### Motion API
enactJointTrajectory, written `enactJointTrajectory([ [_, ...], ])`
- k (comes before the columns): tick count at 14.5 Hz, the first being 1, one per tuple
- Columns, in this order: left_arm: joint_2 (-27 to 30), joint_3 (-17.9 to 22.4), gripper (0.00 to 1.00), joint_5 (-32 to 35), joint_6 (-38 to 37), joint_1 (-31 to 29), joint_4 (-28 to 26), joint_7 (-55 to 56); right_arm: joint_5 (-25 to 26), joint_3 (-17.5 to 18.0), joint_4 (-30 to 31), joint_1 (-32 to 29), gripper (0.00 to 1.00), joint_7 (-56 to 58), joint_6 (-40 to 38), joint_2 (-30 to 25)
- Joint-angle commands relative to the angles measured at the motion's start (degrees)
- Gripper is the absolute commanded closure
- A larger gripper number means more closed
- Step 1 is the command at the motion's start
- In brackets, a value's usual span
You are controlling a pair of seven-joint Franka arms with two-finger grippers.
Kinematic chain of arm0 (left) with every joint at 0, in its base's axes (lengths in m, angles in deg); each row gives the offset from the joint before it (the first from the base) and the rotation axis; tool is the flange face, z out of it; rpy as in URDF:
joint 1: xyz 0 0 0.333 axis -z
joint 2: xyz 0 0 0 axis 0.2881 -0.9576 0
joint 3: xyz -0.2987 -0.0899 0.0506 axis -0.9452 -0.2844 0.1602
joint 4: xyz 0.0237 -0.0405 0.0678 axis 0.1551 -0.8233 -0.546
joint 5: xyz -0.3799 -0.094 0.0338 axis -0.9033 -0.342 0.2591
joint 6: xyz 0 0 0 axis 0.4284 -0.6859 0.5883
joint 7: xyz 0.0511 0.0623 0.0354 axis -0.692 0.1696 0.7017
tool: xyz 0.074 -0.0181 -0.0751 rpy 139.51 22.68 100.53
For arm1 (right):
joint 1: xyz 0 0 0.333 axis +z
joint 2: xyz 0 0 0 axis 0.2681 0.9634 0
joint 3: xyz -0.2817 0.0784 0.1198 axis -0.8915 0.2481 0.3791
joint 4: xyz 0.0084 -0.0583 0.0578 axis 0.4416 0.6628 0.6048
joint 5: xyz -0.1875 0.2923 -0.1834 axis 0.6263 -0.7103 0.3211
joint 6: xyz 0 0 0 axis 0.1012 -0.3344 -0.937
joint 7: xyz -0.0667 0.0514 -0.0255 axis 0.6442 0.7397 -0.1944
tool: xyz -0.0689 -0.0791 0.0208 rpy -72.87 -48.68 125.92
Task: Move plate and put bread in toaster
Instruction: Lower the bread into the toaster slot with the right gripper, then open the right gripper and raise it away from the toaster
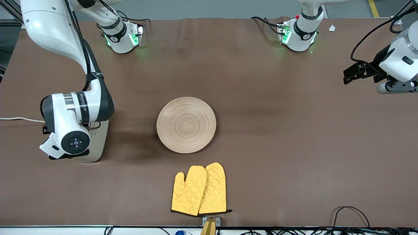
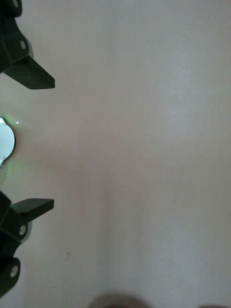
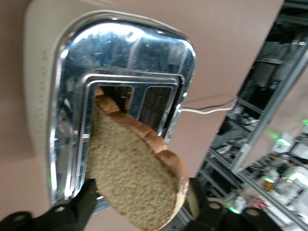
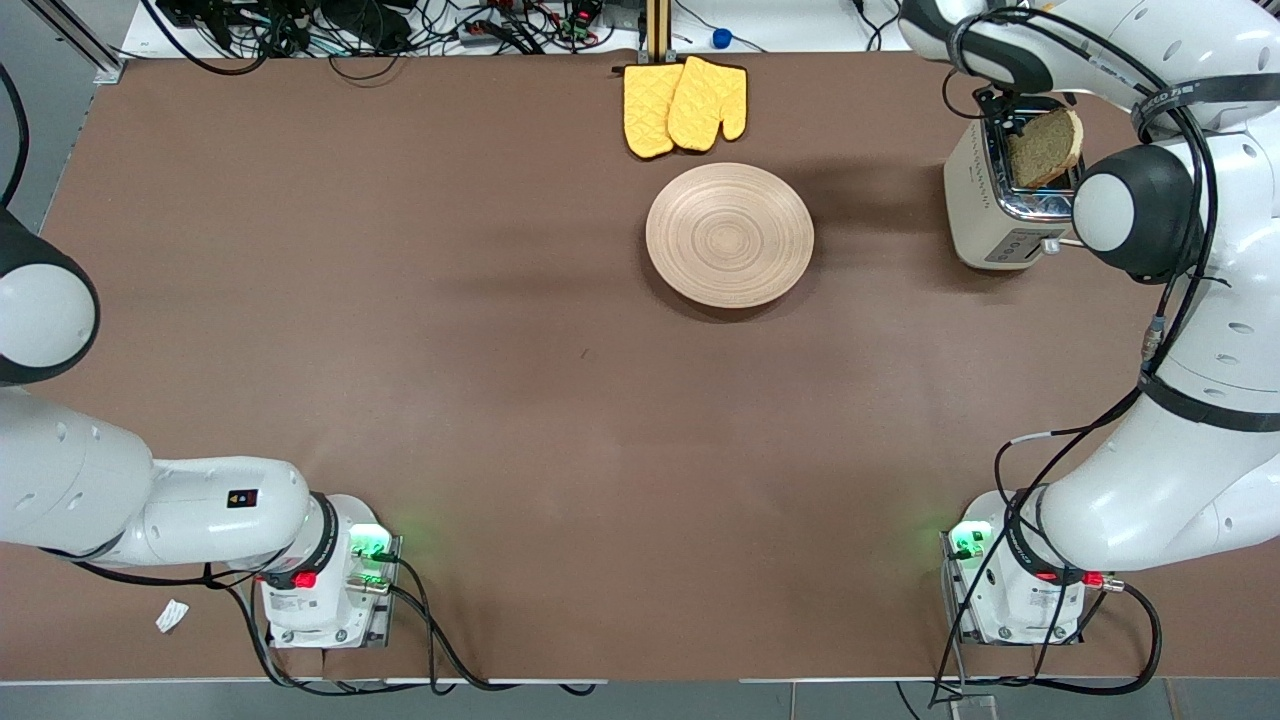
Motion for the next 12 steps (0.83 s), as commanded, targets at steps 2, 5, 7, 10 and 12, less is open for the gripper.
enactJointTrajectory([
  [2,0.2,0.0,0.0,1.0,-0.8,0.1,0.2,-0.4,-9.9,0.9,0.7,-6.2,0.0,3.6,0.2,-5.5],
  [5,0.1,0.0,0.0,1.0,-0.8,0.1,0.3,-0.5,-19.9,1.0,0.5,-10.3,0.0,3.8,0.3,-9.3],
  [7,0.1,0.0,0.0,1.0,-0.8,0.1,0.2,-0.5,-25.5,1.0,0.6,-13.3,0.0,4.4,0.3,-12.0],
  [10,0.2,0.0,0.0,1.0,-0.8,0.0,0.2,-0.6,-31.1,0.9,1.1,-15.8,0.0,5.8,0.3,-16.5],
  [12,0.1,0.0,0.0,1.1,-0.8,0.0,0.4,-0.7,-31.9,0.9,2.4,-15.9,0.0,5.6,0.5,-19.7],
])
